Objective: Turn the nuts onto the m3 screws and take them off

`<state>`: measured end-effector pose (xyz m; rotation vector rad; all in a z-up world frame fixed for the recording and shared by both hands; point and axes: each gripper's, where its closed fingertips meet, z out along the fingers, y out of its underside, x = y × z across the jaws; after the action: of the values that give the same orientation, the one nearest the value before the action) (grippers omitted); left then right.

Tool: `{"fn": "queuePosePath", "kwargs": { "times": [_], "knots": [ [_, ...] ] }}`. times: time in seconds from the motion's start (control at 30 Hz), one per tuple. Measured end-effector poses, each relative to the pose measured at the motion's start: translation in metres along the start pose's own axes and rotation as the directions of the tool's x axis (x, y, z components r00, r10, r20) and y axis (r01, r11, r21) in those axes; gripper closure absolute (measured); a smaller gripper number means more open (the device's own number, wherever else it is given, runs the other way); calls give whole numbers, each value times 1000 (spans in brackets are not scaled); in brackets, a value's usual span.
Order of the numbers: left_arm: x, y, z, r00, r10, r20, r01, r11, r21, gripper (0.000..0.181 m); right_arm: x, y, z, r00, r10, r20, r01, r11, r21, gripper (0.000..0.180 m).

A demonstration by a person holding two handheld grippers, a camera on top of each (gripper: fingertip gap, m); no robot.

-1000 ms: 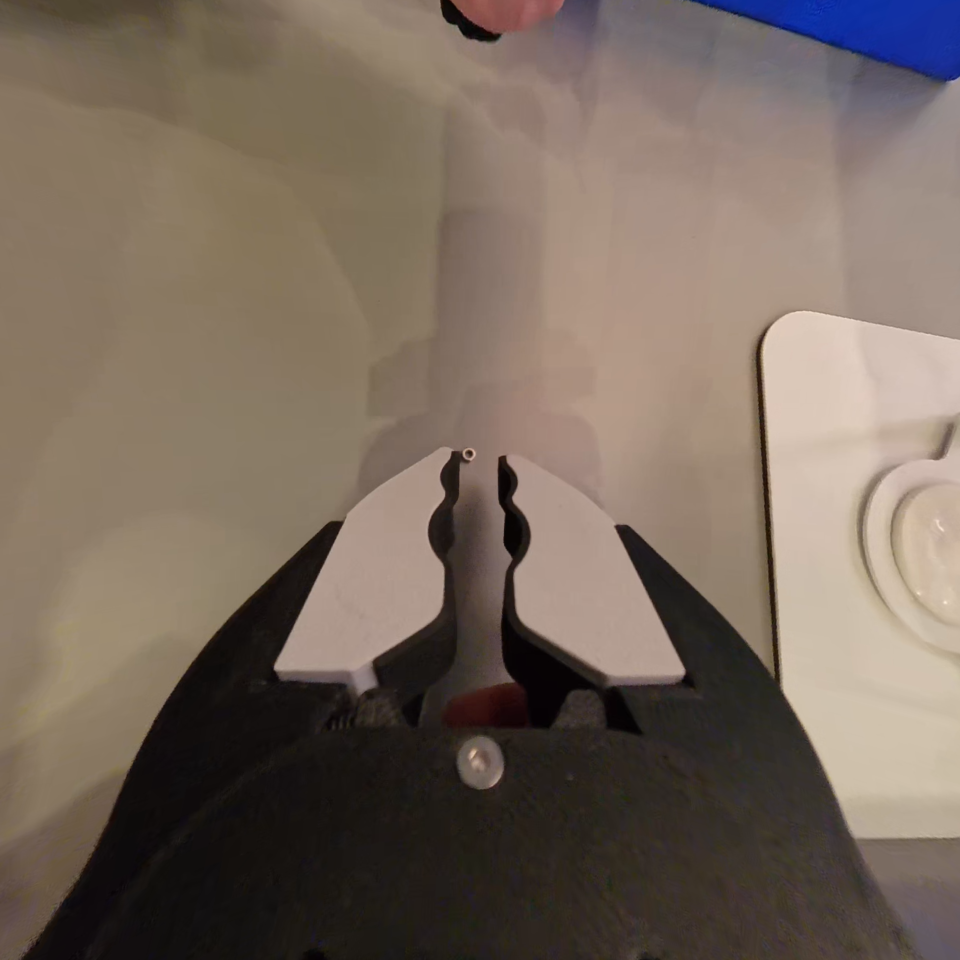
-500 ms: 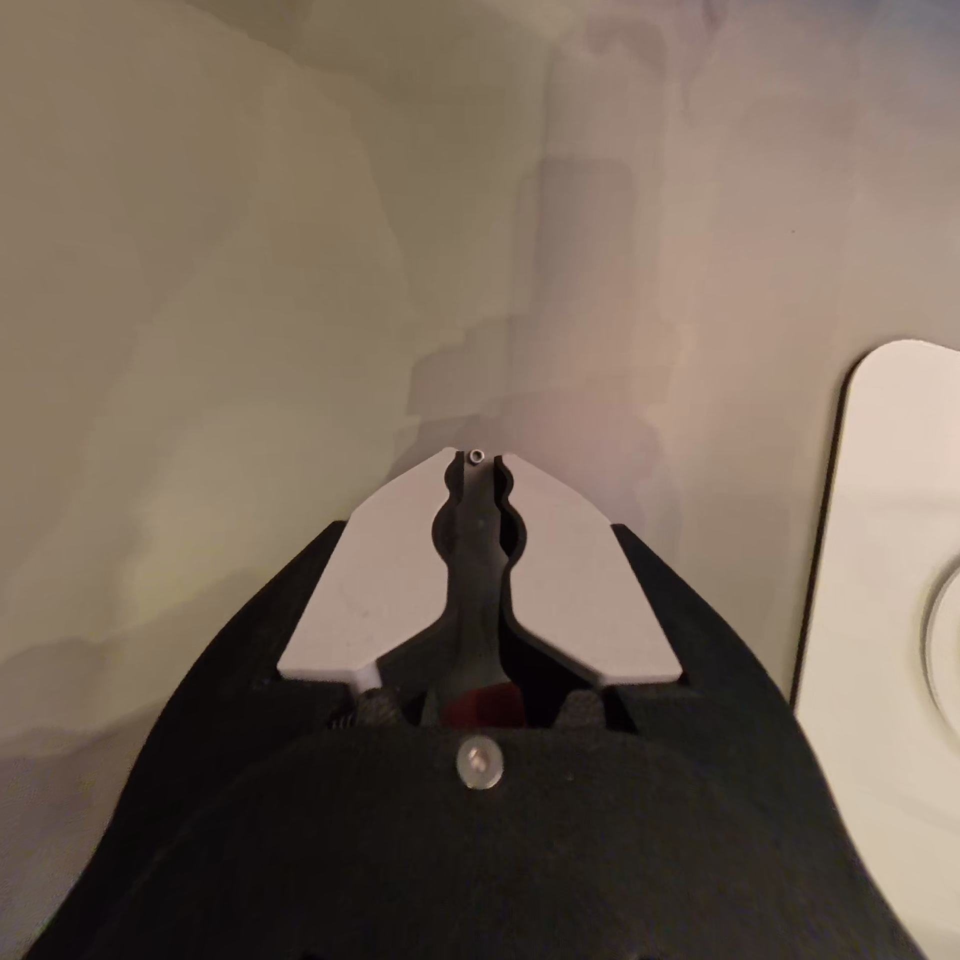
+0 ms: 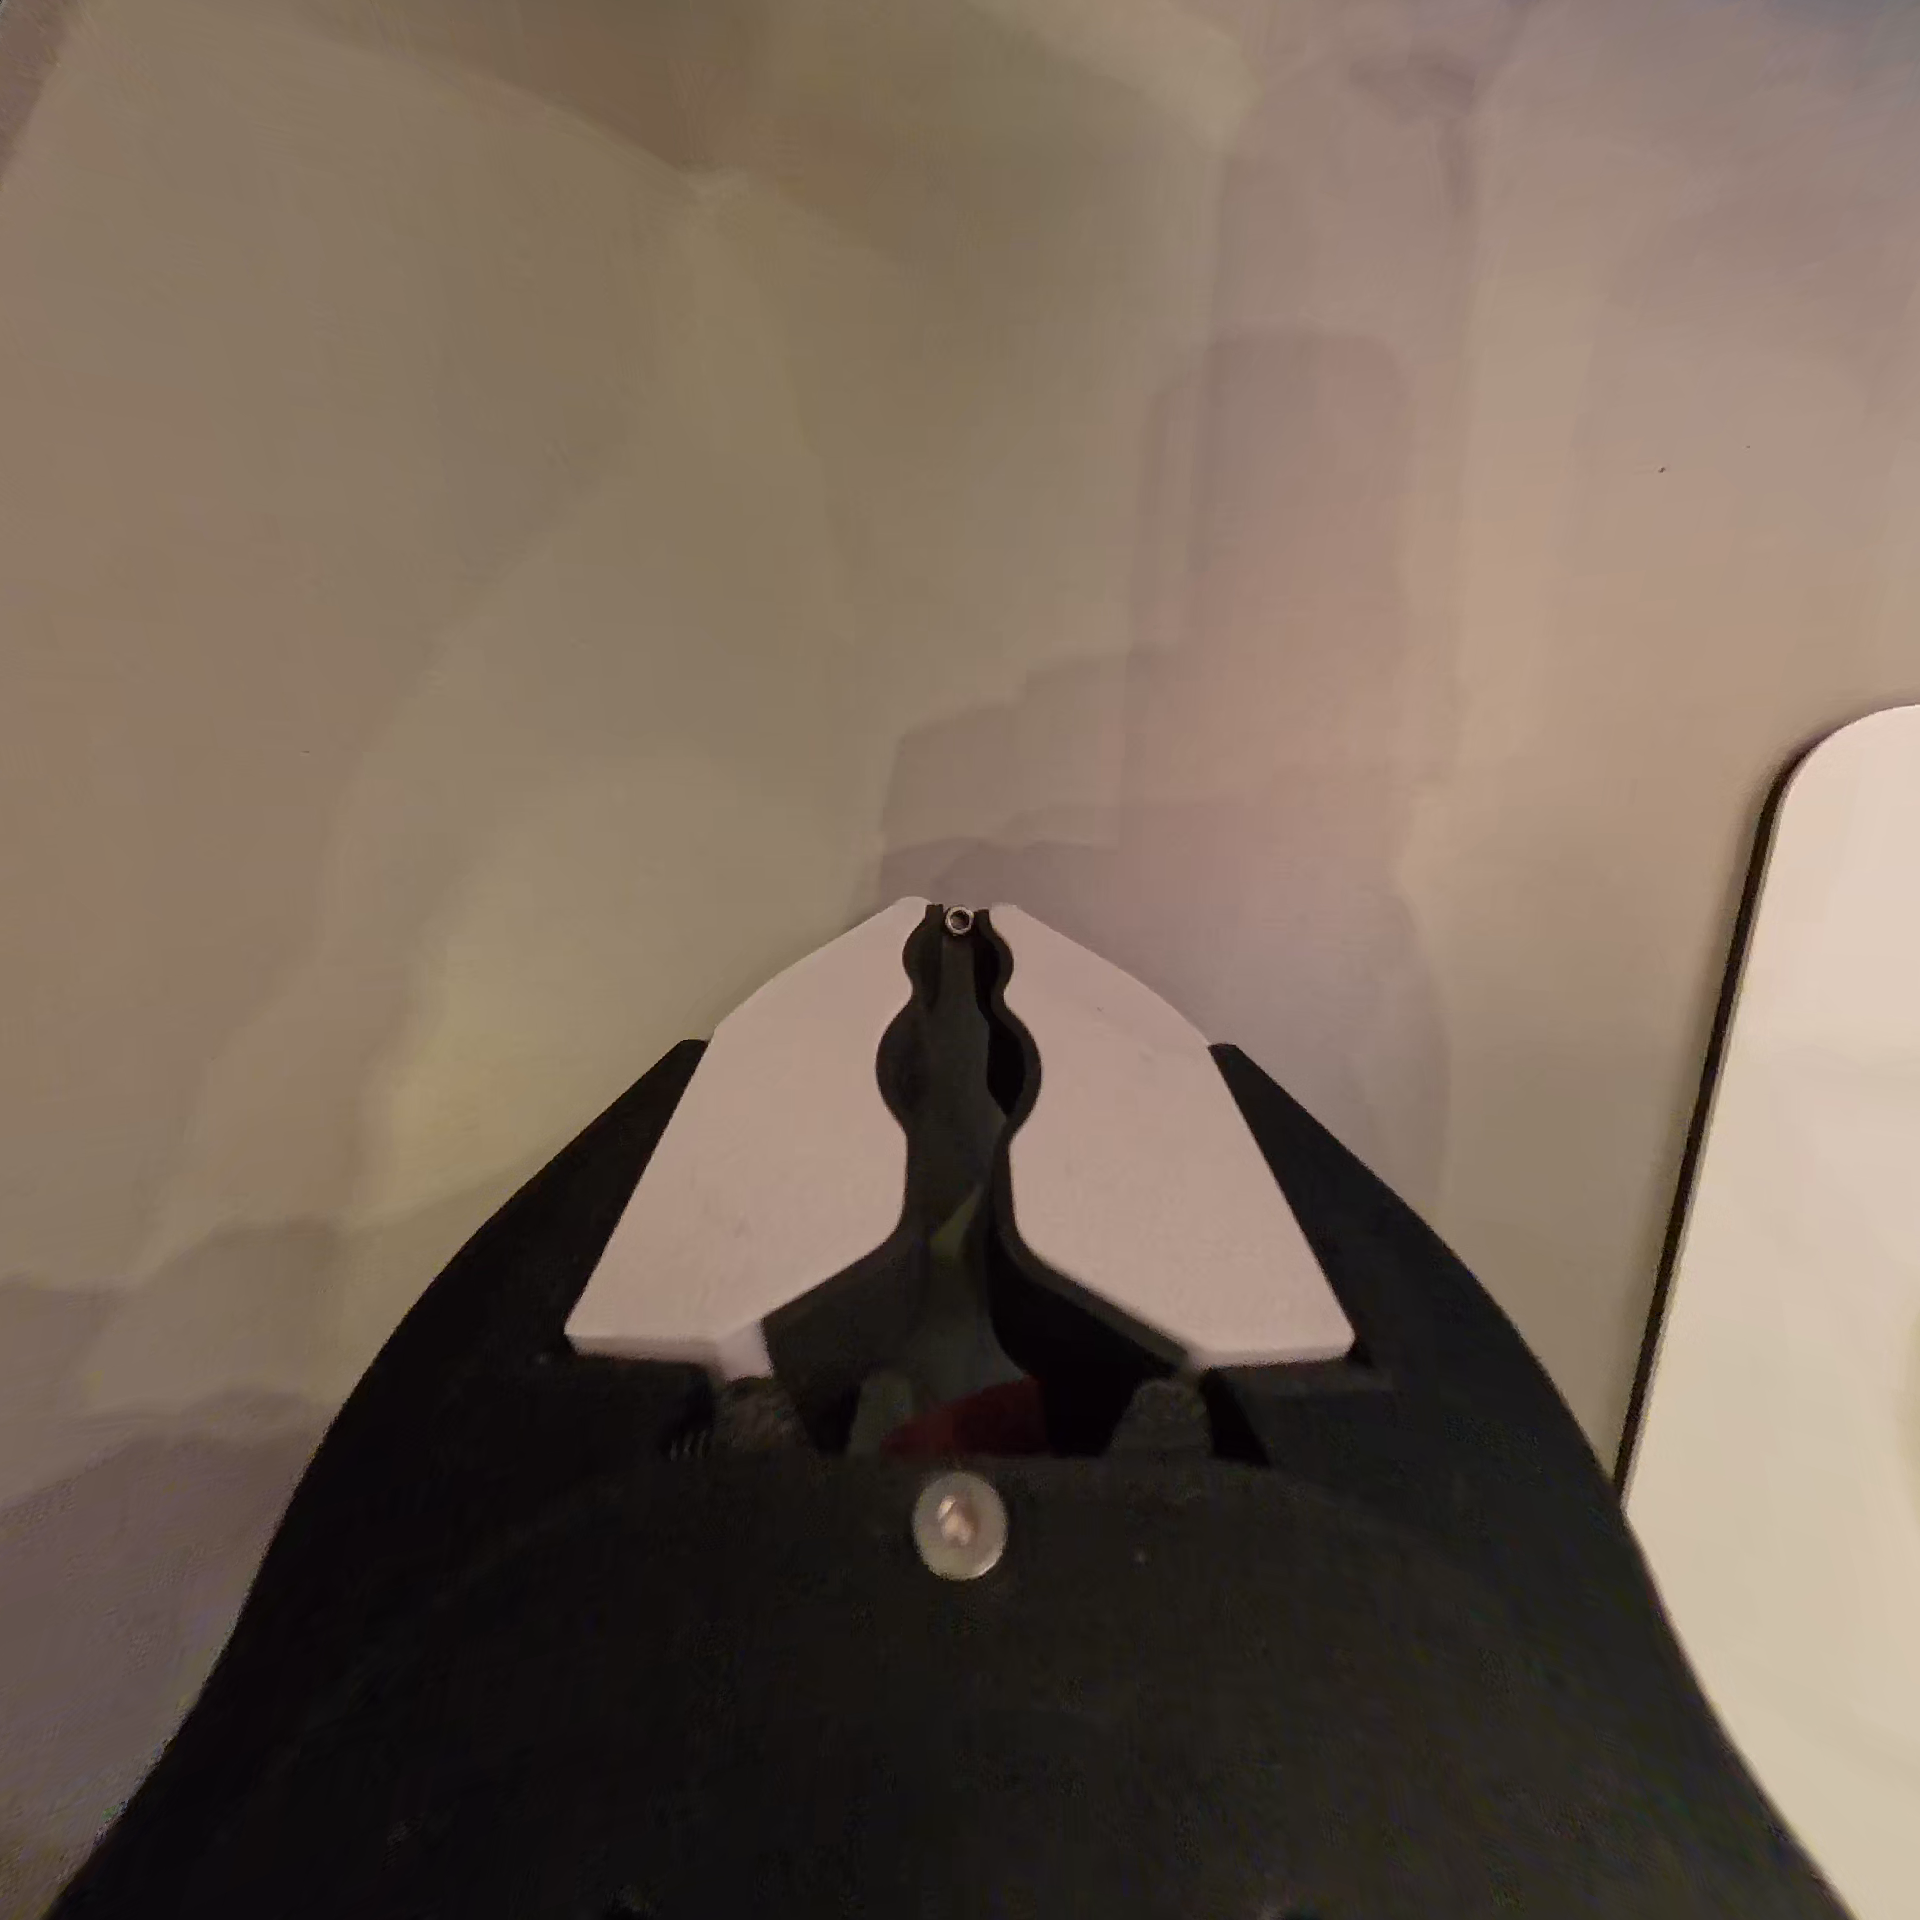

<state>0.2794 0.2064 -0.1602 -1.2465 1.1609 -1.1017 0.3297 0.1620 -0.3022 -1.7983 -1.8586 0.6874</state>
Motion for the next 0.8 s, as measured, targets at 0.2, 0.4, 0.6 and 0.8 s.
{"fn": "queuePosePath", "kwargs": {
  "times": [0.2,0.4,0.6,0.8],
  "knots": [
    [0,0,1,1000,-1,-2,1,1000,-1,178,0,0,0,1000,-21,1,21,1000,-12,174],
    [-1,1,0,1000,-6,3,6,1000,-1,178,1,0,0,1000,-25,-17,25,1000,18,174],
    [-2,3,1,1000,-9,4,9,1000,-3,178,0,0,0,998,-52,-43,54,998,28,174],
    [-3,4,1,1000,-24,3,24,1000,1,178,-2,-3,-3,995,-74,-72,78,995,64,175]
  ]
}}
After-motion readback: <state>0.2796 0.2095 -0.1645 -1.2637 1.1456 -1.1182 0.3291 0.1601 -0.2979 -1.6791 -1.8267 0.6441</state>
